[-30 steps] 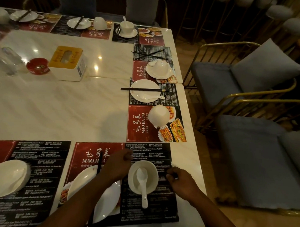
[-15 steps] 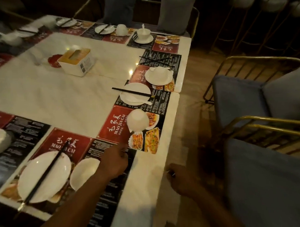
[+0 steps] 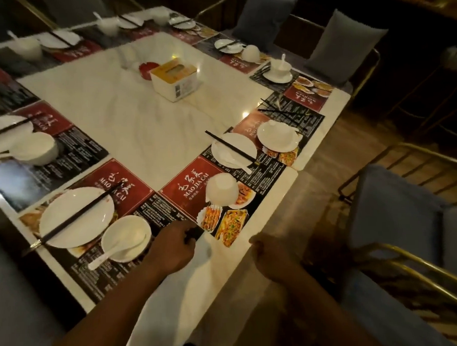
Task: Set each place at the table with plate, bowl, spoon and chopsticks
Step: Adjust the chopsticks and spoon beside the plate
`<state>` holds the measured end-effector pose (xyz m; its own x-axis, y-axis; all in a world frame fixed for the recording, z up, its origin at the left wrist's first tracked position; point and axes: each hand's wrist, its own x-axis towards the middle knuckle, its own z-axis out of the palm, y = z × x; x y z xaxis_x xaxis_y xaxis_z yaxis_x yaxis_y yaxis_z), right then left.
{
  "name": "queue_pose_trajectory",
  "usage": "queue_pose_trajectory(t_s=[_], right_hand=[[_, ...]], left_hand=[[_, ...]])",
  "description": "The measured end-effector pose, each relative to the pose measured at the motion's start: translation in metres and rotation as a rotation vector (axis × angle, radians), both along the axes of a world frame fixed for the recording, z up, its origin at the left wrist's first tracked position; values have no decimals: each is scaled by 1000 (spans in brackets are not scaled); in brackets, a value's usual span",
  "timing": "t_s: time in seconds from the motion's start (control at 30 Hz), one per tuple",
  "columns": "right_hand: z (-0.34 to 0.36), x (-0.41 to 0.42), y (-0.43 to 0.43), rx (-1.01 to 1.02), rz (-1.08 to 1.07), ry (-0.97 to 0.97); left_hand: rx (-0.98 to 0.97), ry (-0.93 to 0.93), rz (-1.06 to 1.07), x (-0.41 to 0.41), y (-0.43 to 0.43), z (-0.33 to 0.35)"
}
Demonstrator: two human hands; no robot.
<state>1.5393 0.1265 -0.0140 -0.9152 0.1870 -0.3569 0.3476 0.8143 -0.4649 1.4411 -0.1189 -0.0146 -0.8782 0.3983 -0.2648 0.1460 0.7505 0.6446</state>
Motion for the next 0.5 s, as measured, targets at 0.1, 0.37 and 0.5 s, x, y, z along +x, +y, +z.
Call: queue_pose_trajectory(t_s=[0.1, 0.37, 0.5], right_hand=[[3, -46, 0, 44, 76, 69], [-12, -179, 4, 183, 268, 162], [-16, -203, 7, 304, 506, 106]], left_hand=[[37, 6, 65, -9, 3, -12], [100, 21, 113, -56, 23, -34], [124, 4, 138, -72, 37, -36]])
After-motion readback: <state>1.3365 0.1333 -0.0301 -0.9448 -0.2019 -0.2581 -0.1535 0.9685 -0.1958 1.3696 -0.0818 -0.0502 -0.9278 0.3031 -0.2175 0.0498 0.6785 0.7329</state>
